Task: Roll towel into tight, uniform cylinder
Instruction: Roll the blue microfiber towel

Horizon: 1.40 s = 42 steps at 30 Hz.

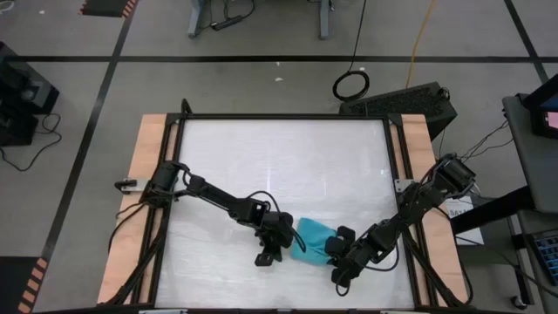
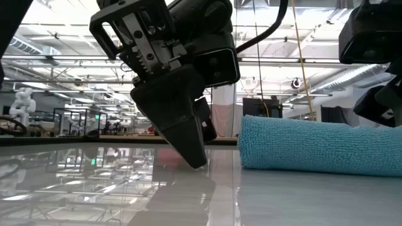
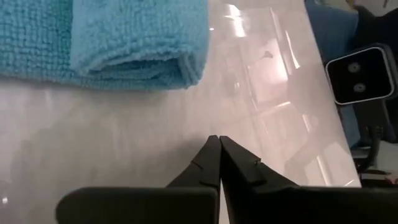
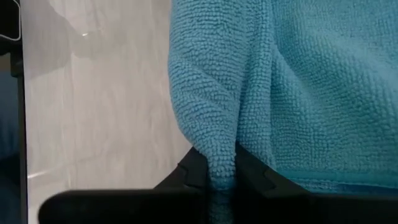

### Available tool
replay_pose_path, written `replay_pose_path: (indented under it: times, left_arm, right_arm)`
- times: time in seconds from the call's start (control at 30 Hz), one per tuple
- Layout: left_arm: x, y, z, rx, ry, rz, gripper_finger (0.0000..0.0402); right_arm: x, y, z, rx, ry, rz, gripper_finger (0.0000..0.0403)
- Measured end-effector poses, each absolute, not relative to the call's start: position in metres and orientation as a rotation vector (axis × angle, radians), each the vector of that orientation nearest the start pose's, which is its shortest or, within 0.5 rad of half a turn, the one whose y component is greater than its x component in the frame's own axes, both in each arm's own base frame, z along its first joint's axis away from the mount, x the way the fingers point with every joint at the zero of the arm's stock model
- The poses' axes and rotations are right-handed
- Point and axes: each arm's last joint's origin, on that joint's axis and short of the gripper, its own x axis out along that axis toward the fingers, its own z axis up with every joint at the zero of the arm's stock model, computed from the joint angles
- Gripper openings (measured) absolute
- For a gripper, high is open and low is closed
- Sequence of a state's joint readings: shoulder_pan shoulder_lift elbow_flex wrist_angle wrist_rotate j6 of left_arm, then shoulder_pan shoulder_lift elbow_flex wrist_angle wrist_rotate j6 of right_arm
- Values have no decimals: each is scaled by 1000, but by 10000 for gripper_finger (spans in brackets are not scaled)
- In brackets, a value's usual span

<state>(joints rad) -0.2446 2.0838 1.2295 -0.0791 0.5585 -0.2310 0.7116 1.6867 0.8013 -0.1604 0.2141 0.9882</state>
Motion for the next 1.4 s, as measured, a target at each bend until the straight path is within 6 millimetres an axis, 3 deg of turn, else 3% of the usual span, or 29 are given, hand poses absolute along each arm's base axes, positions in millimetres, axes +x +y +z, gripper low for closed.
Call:
replay_pose_path:
  times: [0.23,0.47,0.63,0.73,0.93,1.1,1.4]
  left_arm:
    - [390,-128,119,-196,994,-607,28]
    - [374,-148,145,219,922,-463,34]
    - [362,-174,154,467,845,-443,44]
    - [355,-191,157,627,786,-439,78]
    - [352,-219,153,831,635,-452,188]
    - [362,-217,135,899,622,-395,233]
    - [375,-205,117,961,623,-320,209]
  right_arm:
    - [233,191,132,458,1033,-61,30]
    - [233,192,133,460,1023,-56,30]
    - [234,192,133,459,1023,-49,30]
    - [234,192,133,460,1026,-44,30]
    - [234,192,134,461,1024,-41,30]
    - [234,193,134,463,1024,-40,30]
    - [234,193,134,473,1019,-38,30]
